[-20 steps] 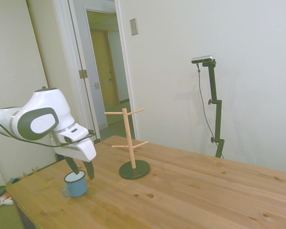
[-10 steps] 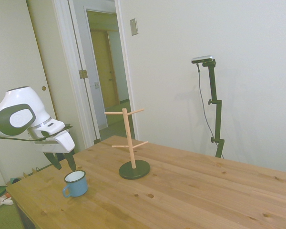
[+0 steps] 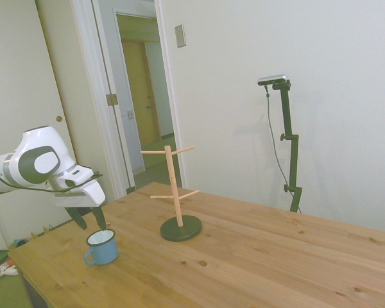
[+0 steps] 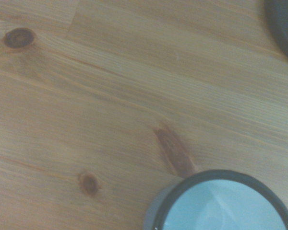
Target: Hang the mug
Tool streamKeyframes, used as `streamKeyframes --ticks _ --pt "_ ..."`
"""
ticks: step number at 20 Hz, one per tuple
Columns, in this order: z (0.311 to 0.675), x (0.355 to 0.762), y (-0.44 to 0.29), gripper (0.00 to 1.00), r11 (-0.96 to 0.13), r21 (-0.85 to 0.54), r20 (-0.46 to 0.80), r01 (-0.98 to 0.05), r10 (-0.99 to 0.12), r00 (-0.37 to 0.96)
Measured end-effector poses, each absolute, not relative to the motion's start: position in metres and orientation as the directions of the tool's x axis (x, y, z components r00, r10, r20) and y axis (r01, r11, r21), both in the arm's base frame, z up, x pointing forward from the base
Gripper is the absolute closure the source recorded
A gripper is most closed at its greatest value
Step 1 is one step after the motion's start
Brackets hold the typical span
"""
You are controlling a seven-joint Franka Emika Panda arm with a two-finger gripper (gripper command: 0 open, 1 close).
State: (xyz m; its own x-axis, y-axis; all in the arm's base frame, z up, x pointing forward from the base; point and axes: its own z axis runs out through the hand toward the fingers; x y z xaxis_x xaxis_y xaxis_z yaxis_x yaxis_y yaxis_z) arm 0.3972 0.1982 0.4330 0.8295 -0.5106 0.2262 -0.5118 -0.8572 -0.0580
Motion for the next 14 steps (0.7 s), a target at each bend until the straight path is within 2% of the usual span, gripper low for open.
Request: streamKeyframes --ticks 13,14 --pt "0.388 0.404 0.236 0.00 -0.868 -0.013 0.221 -0.497 -0.487 0.845" --pt "0.385 0.405 0.238 1.00 -0.868 -0.011 0.218 -0.496 -0.486 0.846"
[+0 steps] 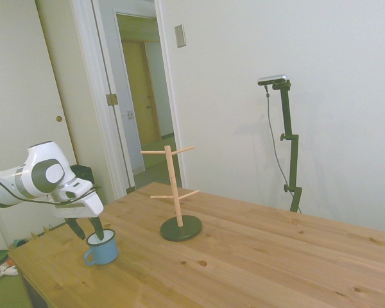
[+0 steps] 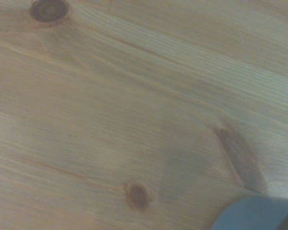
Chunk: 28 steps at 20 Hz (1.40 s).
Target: Hang the mug
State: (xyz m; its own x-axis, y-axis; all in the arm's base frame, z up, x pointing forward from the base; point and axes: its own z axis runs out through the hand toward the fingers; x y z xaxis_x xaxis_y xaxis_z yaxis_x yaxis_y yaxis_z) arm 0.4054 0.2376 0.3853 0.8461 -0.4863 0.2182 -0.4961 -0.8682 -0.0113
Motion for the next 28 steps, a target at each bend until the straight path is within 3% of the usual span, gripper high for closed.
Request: streamKeyframes --ticks 28 --pt "0.3786 0.4117 0.2362 1.00 -0.863 -0.012 0.230 -0.506 -0.495 0.838"
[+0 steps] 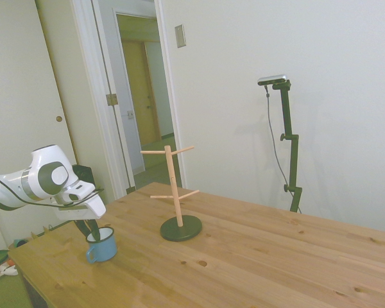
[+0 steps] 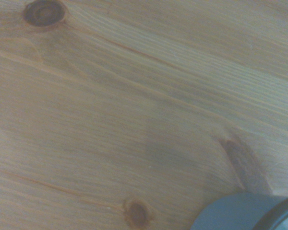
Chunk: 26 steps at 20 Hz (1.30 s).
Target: Hang the mug
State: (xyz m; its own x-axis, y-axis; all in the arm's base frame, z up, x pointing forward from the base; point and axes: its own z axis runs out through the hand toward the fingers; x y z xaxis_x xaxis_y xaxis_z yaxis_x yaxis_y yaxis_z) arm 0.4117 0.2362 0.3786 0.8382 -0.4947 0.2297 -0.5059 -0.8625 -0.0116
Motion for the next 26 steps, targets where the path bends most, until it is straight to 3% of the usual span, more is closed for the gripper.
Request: streamKeyframes --ticks 12,21,26 --pt "0.388 0.413 0.225 1.00 -0.859 -0.019 0.239 -0.512 -0.502 0.831" --pt "0.528 0.391 0.198 1.00 -0.907 -0.017 0.316 -0.420 -0.404 0.859" --pt "0.573 0.397 0.199 1.00 -0.925 -0.012 0.332 -0.379 -0.361 0.871"
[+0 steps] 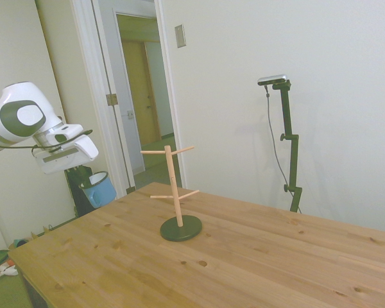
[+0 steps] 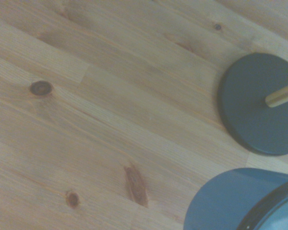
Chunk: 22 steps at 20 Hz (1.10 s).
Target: Hang the mug
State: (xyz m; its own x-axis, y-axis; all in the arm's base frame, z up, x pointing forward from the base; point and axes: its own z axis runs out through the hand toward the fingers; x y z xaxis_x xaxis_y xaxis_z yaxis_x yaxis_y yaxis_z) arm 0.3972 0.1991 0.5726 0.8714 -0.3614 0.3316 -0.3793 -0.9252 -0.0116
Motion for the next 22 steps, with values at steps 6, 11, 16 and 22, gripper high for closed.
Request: streamKeyframes --ticks 6,11,16,22 --pt "0.613 0.425 0.223 1.00 -0.945 0.003 0.335 -0.326 -0.306 0.891" --pt "0.630 0.459 0.241 1.00 -0.952 0.021 0.331 -0.305 -0.282 0.901" --pt "0.650 0.488 0.241 1.00 -0.953 0.024 0.328 -0.302 -0.277 0.903" --pt "0.664 0.519 0.240 1.00 -0.954 0.018 0.316 -0.300 -0.279 0.907"
